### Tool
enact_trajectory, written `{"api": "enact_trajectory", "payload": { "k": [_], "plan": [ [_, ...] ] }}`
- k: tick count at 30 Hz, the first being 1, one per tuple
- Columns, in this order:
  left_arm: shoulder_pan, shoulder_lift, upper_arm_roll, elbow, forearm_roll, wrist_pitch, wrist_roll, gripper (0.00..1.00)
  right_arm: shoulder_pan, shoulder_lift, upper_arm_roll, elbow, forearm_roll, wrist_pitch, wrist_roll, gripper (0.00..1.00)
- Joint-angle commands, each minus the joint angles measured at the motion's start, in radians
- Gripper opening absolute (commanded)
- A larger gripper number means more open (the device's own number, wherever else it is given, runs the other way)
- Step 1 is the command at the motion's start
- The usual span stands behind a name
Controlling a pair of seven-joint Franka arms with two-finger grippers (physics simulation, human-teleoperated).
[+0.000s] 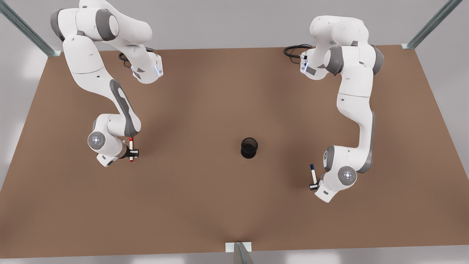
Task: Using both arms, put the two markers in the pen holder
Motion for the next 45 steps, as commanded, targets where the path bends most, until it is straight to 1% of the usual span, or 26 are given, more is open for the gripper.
{"api": "enact_trajectory", "payload": {
  "k": [1,2,7,8,10,14,15,16,19,21,23,24,29,31,32,33,35,37,39,40,41,43,44,45],
  "plan": [
    [0.0,0.001,0.0,0.001,0.004,0.001,0.059,0.46,0.0,0.002,0.0,0.0,0.001,0.011,-0.01,0.53],
    [0.0,0.001,0.0,0.001,0.004,0.001,0.059,0.42,0.0,0.002,0.0,0.0,0.001,0.009,-0.012,0.52],
    [0.0,0.001,0.0,0.001,0.004,0.001,0.059,0.4,-0.012,0.004,0.0,-0.001,0.001,0.009,-0.023,0.43],
    [-0.002,0.001,0.0,0.001,0.004,0.001,0.059,0.39,-0.012,0.004,0.0,-0.001,0.001,0.009,-0.023,0.38],
    [0.0,0.002,0.0,0.001,0.004,0.001,0.059,0.38,-0.011,0.008,0.0,-0.001,0.001,0.011,-0.021,0.33],
    [-0.002,0.005,0.0,0.001,0.004,0.001,0.057,0.38,-0.011,0.01,0.0,0.0,0.001,0.009,-0.021,0.31],
    [0.0,0.005,0.0,0.001,0.003,0.001,0.057,0.38,-0.011,0.01,0.0,0.0,0.001,0.011,-0.021,0.24],
    [0.0,0.005,0.0,0.001,0.003,0.001,0.059,0.37,-0.011,0.01,0.0,0.0,0.001,0.011,-0.021,0.21],
    [-0.002,0.007,0.0,0.001,0.003,0.001,0.057,0.35,-0.009,-0.039,0.009,0.006,0.001,-0.004,-0.02,0.21],
    [-0.002,0.007,0.0,0.001,0.004,0.001,0.057,0.29,-0.011,-0.104,0.018,0.054,0.001,-0.087,-0.021,0.21],
    [0.0,0.005,-0.002,0.002,0.003,0.001,0.054,0.26,-0.009,-0.17,0.043,0.072,0.001,-0.087,-0.018,0.21],
    [-0.002,0.005,-0.002,0.002,0.003,0.001,0.052,0.25,-0.009,-0.19,0.069,0.095,0.001,-0.087,-0.01,0.21],
    [-0.002,-0.001,-0.006,0.005,-0.002,-0.002,0.046,0.22,-0.011,-0.22,0.213,0.21,0.004,-0.087,0.006,0.21],
    [-0.006,-0.035,-0.012,0.005,-0.009,-0.036,0.045,0.22,-0.011,-0.232,0.264,0.243,0.004,-0.087,0.016,0.21],
    [-0.002,-0.078,-0.048,0.005,-0.009,-0.107,0.045,0.21,-0.009,-0.231,0.281,0.258,0.004,-0.086,0.019,0.21],
    [-0.006,-0.107,-0.052,0.007,-0.009,-0.139,0.045,0.21,0.0,-0.231,0.29,0.272,0.006,-0.086,0.02,0.21],
    [-0.005,-0.148,-0.121,0.011,-0.009,-0.17,0.01,0.21,0.001,-0.231,0.321,0.29,0.006,-0.081,0.042,0.21],
    [0.005,-0.173,-0.147,0.013,-0.031,-0.19,-0.006,0.21,0.003,-0.229,0.348,0.312,0.006,-0.081,0.048,0.21],
    [0.003,-0.216,-0.146,0.028,-0.072,-0.249,-0.006,0.21,0.004,-0.219,0.364,0.341,0.004,-0.073,0.048,0.21],
    [0.0,-0.231,-0.146,0.028,-0.083,-0.268,-0.014,0.21,0.018,-0.213,0.364,0.352,0.006,-0.072,0.048,0.21],
    [-0.005,-0.245,-0.169,0.03,-0.097,-0.275,-0.036,0.21,0.034,-0.205,0.364,0.382,0.006,-0.072,0.048,0.21],
    [-0.006,-0.268,-0.264,0.037,-0.103,-0.275,-0.083,0.21,0.063,-0.188,0.364,0.43,0.006,-0.073,0.089,0.21],
    [0.006,-0.269,-0.331,0.036,-0.131,-0.249,-0.052,0.21,0.08,-0.18,0.364,0.454,0.006,-0.073,0.12,0.21],
    [0.02,-0.269,-0.354,0.036,-0.241,-0.21,0.153,0.21,0.096,-0.164,0.364,0.482,0.006,-0.072,0.129,0.21]
  ]
}}
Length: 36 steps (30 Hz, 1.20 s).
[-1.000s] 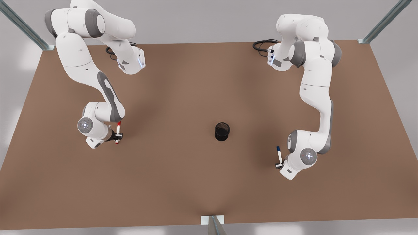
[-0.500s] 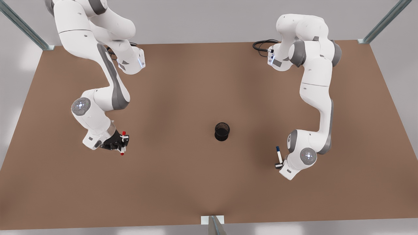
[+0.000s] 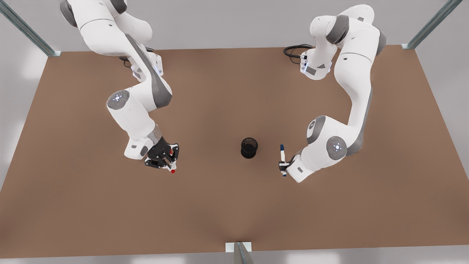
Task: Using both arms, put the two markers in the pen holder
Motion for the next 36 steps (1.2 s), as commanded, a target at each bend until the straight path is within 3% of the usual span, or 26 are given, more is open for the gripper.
{"api": "enact_trajectory", "payload": {
  "k": [1,4,8,16,25,31,32,33,36],
  "plan": [
    [0.008,-0.006,-0.028,0.001,-0.155,0.033,0.321,0.21,0.015,0.018,0.0,0.036,-0.014,-0.001,0.146,0.21],
    [0.033,-0.066,-0.037,-0.108,-0.42,0.211,0.973,0.21,0.053,0.058,0.0,0.095,-0.018,-0.001,0.18,0.21],
    [0.028,-0.177,-0.042,-0.374,-0.862,0.407,1.921,0.21,0.053,0.06,-0.001,0.106,-0.018,-0.001,0.177,0.21],
    [0.018,-0.22,-0.105,-0.584,-1.293,0.709,2.751,0.21,0.05,0.06,-0.001,0.106,-0.018,0.001,0.169,0.21],
    [-0.028,-0.141,-0.103,-0.59,-1.476,0.768,2.946,0.22,0.053,0.072,-0.003,0.106,-0.017,0.031,0.171,0.21],
    [-0.096,-0.141,-0.103,-0.619,-1.543,0.824,2.945,0.28,0.076,0.074,-0.001,0.106,-0.015,0.05,0.201,0.21],
    [-0.096,-0.14,-0.105,-0.619,-1.542,0.824,2.943,0.4,0.087,0.074,-0.001,0.106,-0.017,0.05,0.215,0.21],
    [-0.096,-0.147,-0.105,-0.625,-1.542,0.823,2.937,1.0,0.09,0.078,-0.001,0.107,-0.017,0.05,0.215,0.21],
    [-0.027,-0.223,-0.105,-0.7,-1.533,0.748,2.909,1.0,0.119,0.086,-0.001,0.118,-0.017,0.051,0.249,0.21]
  ]
}}
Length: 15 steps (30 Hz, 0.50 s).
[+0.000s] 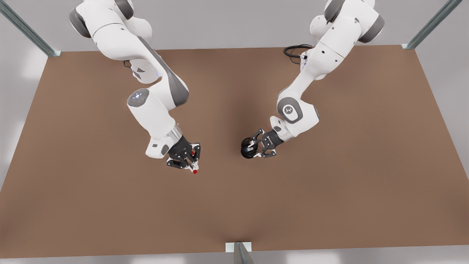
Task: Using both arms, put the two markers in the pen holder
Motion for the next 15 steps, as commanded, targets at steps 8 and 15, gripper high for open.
{"api": "enact_trajectory", "payload": {
  "k": [8,15],
  "plan": [
    [0.44,-0.039,0.014,0.286,1.185,-0.697,-0.495,1.0,0.306,0.159,-0.023,0.165,-0.138,0.272,0.491,0.21],
    [0.383,-0.061,0.017,0.684,1.982,-1.289,-1.727,1.0,0.344,0.268,-0.026,0.241,-0.336,0.372,0.551,0.21]
  ]
}}
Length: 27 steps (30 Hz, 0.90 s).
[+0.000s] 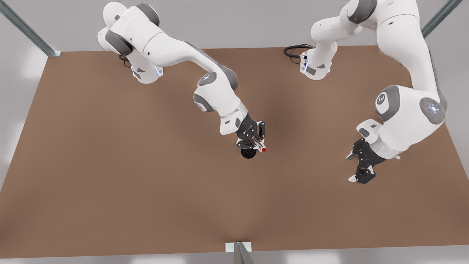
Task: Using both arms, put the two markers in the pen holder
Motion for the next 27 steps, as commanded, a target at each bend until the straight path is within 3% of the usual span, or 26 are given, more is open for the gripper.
{"api": "enact_trajectory", "payload": {
  "k": [1,3,5,18,27],
  "plan": [
    [-0.003,-0.038,0.019,0.02,0.176,-0.401,-1.455,1.0,0.0,0.012,-0.008,-0.007,-0.133,0.108,0.314,0.21],
    [-0.245,-0.176,0.413,-0.074,-0.079,-0.376,-1.456,1.0,0.007,0.029,-0.031,-0.055,-0.152,0.203,0.313,0.21],
    [-0.236,-0.262,0.428,-0.181,-0.079,-0.321,-1.457,1.0,0.006,0.041,-0.035,-0.056,-0.195,0.207,0.314,0.21],
    [-0.254,-0.179,0.424,-0.134,-0.027,-0.303,-1.462,1.0,-0.01,0.035,-0.057,-0.217,-0.314,0.332,0.313,0.21],
    [-0.256,-0.164,0.424,-0.134,-0.027,-0.301,-1.462,1.0,0.035,0.049,-0.072,-0.211,-0.351,0.33,0.316,0.21]
  ]
}}
